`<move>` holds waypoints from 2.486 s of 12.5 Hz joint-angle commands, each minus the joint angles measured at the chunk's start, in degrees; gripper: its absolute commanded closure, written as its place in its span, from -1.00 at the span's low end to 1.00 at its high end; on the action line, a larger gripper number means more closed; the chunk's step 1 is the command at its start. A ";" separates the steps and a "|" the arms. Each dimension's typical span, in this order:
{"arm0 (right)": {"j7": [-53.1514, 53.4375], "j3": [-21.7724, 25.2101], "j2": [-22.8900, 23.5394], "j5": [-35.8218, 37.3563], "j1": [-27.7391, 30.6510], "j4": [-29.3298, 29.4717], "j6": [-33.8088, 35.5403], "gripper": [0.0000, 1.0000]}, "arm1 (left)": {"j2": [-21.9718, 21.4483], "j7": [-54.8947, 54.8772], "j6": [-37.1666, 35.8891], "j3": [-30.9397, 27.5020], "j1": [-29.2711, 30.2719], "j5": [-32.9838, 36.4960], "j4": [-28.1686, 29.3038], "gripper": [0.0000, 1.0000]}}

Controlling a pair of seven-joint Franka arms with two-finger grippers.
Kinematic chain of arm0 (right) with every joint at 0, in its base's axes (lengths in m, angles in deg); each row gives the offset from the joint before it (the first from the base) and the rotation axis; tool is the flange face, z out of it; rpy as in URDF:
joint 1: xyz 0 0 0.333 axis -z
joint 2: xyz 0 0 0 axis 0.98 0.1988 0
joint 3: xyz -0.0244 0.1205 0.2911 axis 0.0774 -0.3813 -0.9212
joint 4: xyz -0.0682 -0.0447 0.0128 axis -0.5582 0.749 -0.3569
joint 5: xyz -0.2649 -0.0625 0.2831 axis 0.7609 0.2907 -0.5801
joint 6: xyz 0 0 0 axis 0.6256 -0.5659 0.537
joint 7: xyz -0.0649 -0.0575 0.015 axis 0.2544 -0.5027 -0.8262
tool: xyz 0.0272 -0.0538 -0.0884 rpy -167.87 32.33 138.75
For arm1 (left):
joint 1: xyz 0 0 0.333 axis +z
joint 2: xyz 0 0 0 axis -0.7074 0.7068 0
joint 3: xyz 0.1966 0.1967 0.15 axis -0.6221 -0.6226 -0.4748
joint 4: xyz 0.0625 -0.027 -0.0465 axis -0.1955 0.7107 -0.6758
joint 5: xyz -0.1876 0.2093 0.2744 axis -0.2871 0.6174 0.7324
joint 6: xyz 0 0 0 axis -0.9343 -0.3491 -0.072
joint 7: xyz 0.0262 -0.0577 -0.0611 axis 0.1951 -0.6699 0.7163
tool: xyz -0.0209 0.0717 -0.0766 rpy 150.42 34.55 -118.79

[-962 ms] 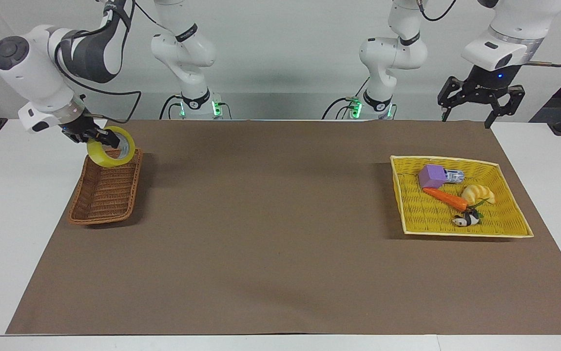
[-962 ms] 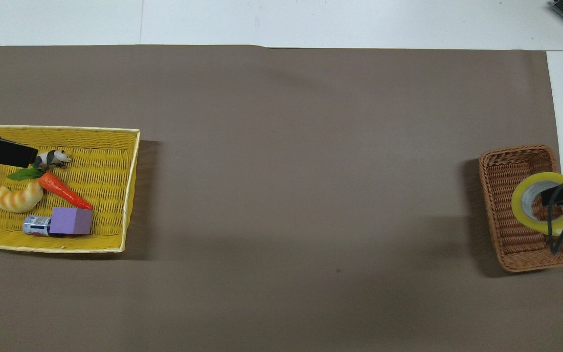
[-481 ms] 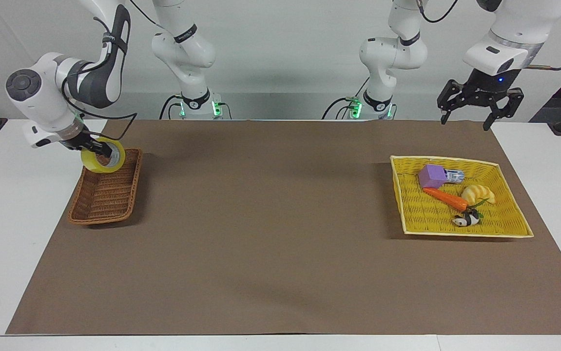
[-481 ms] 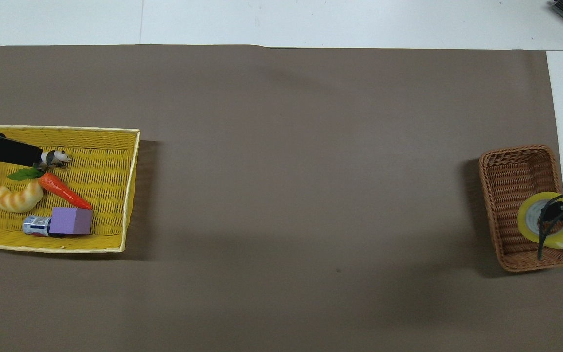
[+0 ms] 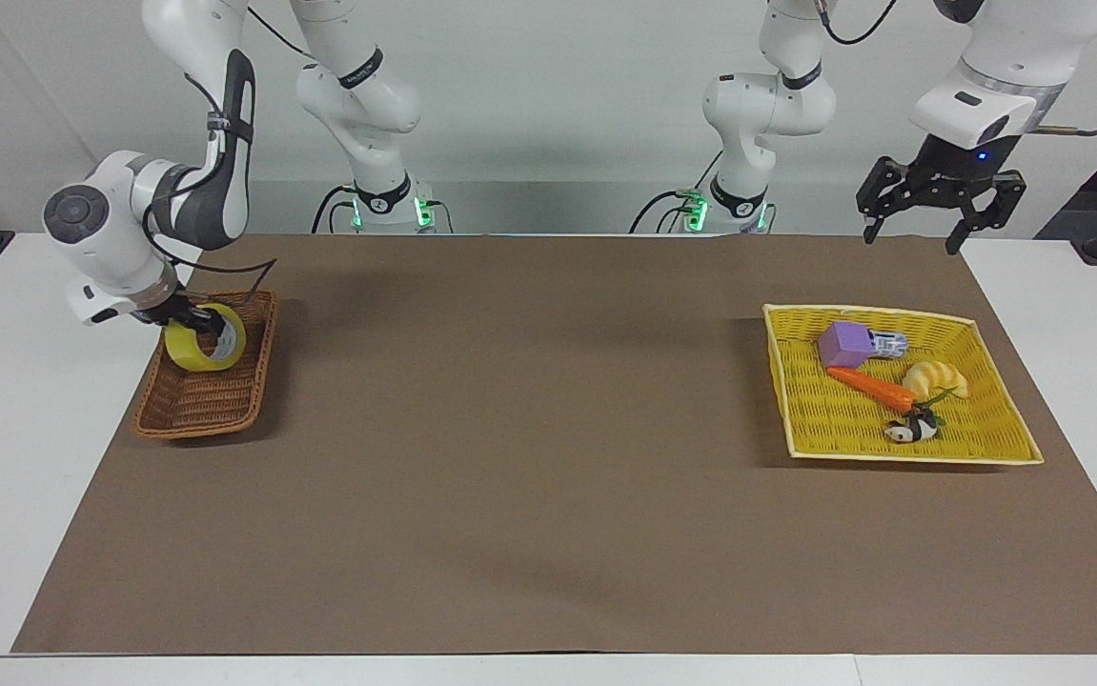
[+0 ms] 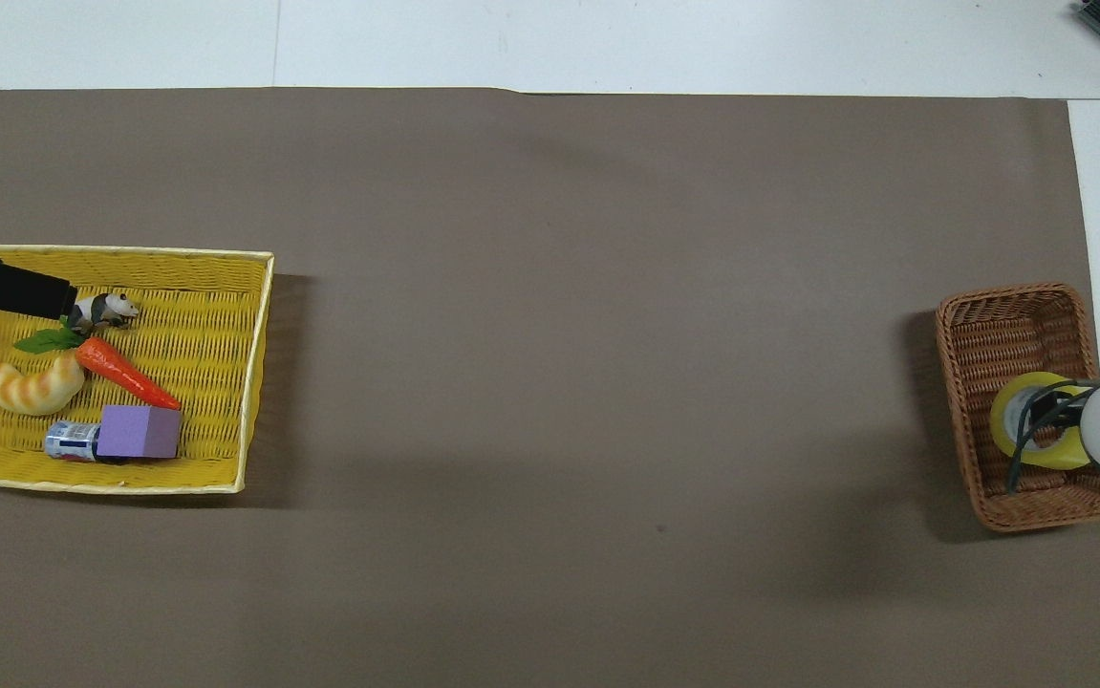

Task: Move tape to another basket
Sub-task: 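Lower the tape into the wicker basket with the right gripper, then open the right gripper and raise it away from the tape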

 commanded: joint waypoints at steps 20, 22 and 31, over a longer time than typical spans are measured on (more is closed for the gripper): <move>6.85 -3.65 -2.92 -9.48 -11.92 25.60 14.53 -1.00 | -0.78 0.49 -0.52 0.49 1.09 -0.77 0.78 -1.00; 6.15 -3.65 -2.66 -13.25 -11.83 31.93 21.56 -1.00 | -0.78 0.49 -0.52 0.49 1.09 -0.77 0.78 -1.00; 4.83 -4.53 -5.03 -13.97 -12.18 34.68 31.35 -1.00 | -0.78 0.49 -0.52 0.49 1.09 -0.77 0.78 -1.00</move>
